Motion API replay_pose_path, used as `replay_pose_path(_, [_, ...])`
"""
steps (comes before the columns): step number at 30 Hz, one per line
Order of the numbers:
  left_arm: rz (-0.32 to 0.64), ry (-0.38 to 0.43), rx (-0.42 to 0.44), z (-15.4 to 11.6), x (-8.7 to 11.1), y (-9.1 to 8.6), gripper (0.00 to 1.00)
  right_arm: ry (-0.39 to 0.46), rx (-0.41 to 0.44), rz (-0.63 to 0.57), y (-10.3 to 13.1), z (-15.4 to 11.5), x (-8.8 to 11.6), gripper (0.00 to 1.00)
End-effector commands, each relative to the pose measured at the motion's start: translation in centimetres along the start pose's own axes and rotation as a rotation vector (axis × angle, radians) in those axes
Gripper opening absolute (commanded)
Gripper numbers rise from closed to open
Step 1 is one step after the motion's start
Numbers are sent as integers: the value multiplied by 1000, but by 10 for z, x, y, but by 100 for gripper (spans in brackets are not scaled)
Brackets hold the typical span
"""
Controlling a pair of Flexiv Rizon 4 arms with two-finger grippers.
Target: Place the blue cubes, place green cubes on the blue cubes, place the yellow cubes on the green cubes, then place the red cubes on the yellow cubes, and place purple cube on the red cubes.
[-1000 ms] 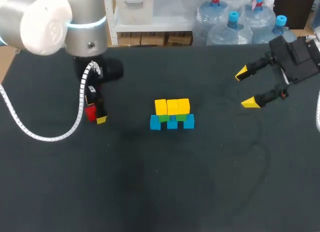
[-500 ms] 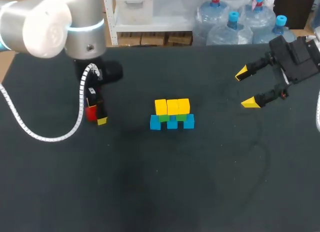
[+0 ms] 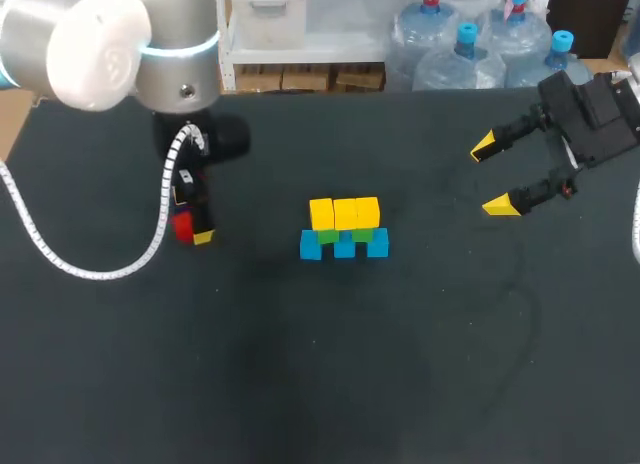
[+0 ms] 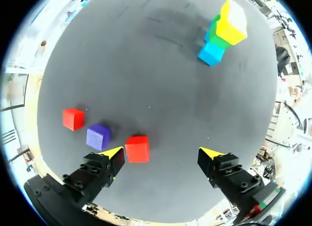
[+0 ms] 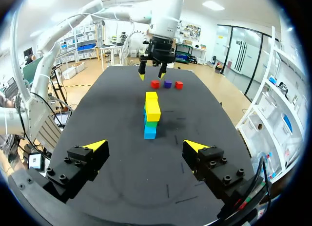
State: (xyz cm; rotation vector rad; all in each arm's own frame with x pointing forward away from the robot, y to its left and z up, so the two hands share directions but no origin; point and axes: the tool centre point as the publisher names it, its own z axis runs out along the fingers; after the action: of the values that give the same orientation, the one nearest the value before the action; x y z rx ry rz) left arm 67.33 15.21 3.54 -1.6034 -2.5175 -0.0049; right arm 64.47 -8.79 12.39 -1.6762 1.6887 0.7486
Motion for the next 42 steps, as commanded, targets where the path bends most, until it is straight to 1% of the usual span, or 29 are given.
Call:
replay_pose_path(1, [2, 2, 20, 9, 1, 9, 100, -1, 1, -1, 0, 0, 0, 100])
replay_pose_path(10, [-3, -13, 27, 13, 5, 15, 100, -1, 1, -1, 0, 0, 0, 100])
replay_pose_path(16, [3, -12, 29, 16, 4, 15, 100, -1, 1, -1, 0, 0, 0, 100])
replay_pose_path(27, [13, -12, 28, 21, 0, 10, 100, -1, 1, -1, 0, 0, 0, 100])
replay_pose_path(34, [2, -30, 39, 31, 0, 4, 100, -1, 1, -1, 0, 0, 0, 100])
replay_pose_path(42, [-10, -35, 9, 24, 5, 2, 100, -1, 1, -1, 0, 0, 0, 100])
